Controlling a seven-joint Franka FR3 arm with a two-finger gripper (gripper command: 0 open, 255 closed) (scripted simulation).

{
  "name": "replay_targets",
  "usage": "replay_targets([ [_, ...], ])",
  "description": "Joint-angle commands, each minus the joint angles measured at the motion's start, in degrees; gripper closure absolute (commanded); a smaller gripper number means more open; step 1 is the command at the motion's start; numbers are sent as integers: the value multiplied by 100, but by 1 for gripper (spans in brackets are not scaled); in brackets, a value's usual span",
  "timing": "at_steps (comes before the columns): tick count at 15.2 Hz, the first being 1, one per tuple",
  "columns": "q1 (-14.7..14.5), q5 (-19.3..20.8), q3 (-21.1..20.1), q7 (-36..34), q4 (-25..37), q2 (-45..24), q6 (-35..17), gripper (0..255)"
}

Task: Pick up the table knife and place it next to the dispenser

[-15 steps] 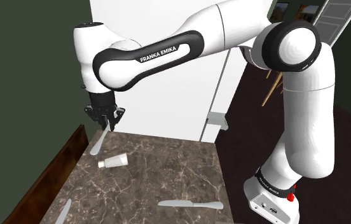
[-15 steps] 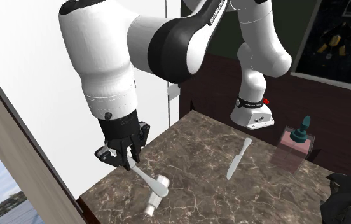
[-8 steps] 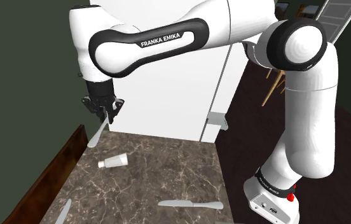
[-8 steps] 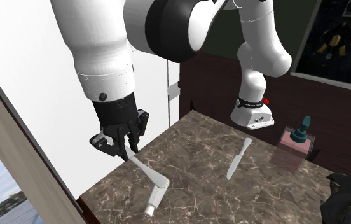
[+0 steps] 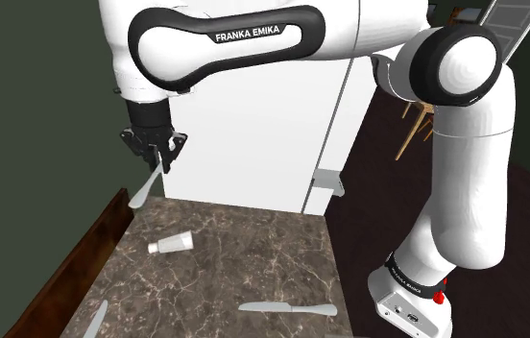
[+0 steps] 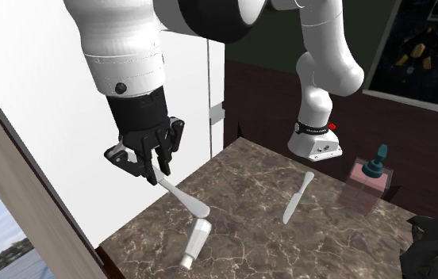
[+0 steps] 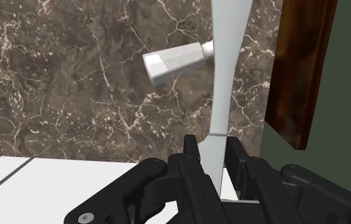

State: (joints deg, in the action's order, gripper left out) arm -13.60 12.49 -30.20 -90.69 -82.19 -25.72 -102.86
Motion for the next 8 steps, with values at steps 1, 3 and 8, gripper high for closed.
replay_targets([
  [1,-24,-1,-3,10,172,-15,158,255],
  [3,-41,-8,-9,20,319,-9,309,255],
  [8,38,-195,-116,-58,-159,451,255,255],
])
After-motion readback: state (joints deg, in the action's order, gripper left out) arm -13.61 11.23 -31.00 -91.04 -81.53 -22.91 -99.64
